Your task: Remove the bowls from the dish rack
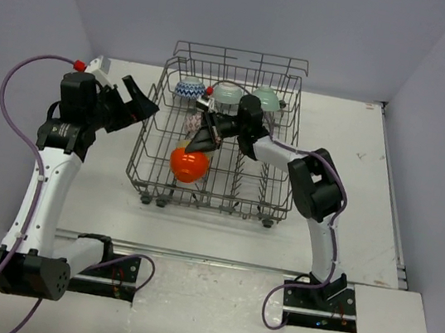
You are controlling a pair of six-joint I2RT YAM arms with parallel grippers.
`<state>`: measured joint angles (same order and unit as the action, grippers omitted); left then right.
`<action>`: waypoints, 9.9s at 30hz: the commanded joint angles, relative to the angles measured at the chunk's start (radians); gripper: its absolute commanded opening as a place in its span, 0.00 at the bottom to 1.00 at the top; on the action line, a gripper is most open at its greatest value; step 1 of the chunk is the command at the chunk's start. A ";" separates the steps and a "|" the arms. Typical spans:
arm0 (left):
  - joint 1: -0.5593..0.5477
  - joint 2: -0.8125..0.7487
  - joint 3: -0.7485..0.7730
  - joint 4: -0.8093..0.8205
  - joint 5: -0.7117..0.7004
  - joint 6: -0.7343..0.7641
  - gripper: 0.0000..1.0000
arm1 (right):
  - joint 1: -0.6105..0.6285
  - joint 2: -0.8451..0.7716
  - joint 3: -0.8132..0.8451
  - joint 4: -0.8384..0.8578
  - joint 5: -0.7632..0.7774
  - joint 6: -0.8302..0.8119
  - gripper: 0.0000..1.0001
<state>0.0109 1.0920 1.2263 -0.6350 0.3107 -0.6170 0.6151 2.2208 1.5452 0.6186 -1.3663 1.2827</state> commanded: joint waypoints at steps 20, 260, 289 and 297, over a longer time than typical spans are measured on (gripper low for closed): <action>0.020 -0.043 -0.051 0.063 0.018 -0.021 1.00 | -0.078 -0.068 0.690 -1.215 0.033 -0.874 0.00; -0.313 -0.040 0.042 0.130 -0.513 0.321 0.97 | -0.046 0.026 0.608 -1.393 0.228 -1.323 0.76; -0.313 -0.069 -0.045 0.126 -0.479 0.358 0.97 | -0.052 0.097 0.754 -1.427 0.309 -1.323 0.76; -0.313 -0.052 -0.051 0.141 -0.470 0.362 0.97 | -0.061 0.077 0.769 -1.408 0.306 -1.301 0.76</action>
<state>-0.3023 1.0344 1.1797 -0.5247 -0.1722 -0.2695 0.5632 2.3157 2.2524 -0.7929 -1.0599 -0.0219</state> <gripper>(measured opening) 0.974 0.765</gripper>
